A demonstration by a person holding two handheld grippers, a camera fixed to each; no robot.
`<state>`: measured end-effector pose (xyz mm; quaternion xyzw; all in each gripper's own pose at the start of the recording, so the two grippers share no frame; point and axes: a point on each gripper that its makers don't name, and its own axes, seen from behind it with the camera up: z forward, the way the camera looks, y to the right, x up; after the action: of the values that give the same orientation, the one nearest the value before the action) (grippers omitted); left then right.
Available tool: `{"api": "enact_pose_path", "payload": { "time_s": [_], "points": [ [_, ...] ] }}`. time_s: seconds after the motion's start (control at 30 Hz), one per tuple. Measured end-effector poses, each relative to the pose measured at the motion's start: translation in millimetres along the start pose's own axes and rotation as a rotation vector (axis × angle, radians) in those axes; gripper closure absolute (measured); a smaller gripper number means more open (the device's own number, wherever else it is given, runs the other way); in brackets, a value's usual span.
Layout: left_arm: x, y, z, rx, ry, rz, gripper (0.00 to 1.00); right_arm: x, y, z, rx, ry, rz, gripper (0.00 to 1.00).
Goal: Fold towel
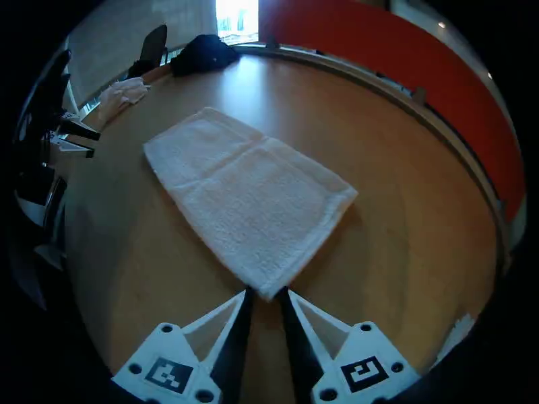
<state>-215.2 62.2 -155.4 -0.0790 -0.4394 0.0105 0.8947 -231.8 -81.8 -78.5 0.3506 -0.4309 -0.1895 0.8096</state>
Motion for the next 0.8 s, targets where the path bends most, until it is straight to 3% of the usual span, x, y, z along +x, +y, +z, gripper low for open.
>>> {"api": "enact_pose_path", "payload": {
  "time_s": [0.13,0.8],
  "points": [
    [0,-0.5,-0.5,0.002,0.0,0.002,0.08,1,0,0.2,-0.002,0.006,0.001,0.95],
    [14,-0.3,-8.8,0.01,0.071,-0.015,0.08,20,2,-20.5,-0.035,0.059,0.025,0.96]
  ]
}}
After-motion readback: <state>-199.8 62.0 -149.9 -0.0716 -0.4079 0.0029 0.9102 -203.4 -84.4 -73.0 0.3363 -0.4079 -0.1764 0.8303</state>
